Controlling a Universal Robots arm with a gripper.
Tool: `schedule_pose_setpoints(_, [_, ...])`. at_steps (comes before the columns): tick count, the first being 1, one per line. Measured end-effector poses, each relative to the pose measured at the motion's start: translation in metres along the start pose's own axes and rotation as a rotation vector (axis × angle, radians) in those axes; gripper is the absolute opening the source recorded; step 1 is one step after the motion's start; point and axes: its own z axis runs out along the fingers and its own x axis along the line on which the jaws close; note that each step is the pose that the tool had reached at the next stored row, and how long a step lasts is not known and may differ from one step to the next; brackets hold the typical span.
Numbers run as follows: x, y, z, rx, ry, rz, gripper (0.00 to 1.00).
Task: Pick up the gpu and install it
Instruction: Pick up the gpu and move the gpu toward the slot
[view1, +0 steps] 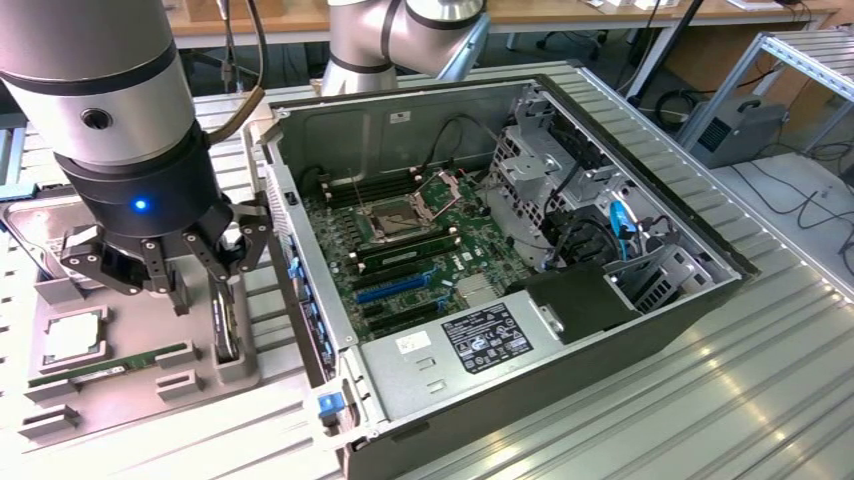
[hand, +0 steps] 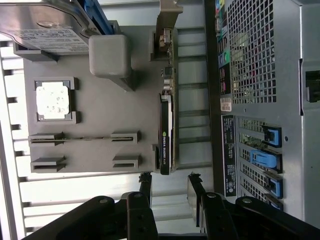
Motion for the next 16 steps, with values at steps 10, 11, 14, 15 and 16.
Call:
schedule_pose_setpoints(10, [0.0001,0.0000,0.0027,0.0026,-0.0001,0.000,0.42])
schedule_pose_setpoints(11, [0.0001,0.0000,0.0030,0.0029,-0.0002,0.000,0.42])
schedule_pose_setpoints(14, [0.0001,0.0001,0.0039,0.0044,-0.0003,0.000,0.42])
schedule_pose_setpoints(15, [0.0001,0.0000,0.0041,0.0049,-0.0004,0.000,0.42])
schedule_pose_setpoints(16, [0.0001,0.0001,0.0044,0.0054,-0.0003,0.000,0.42])
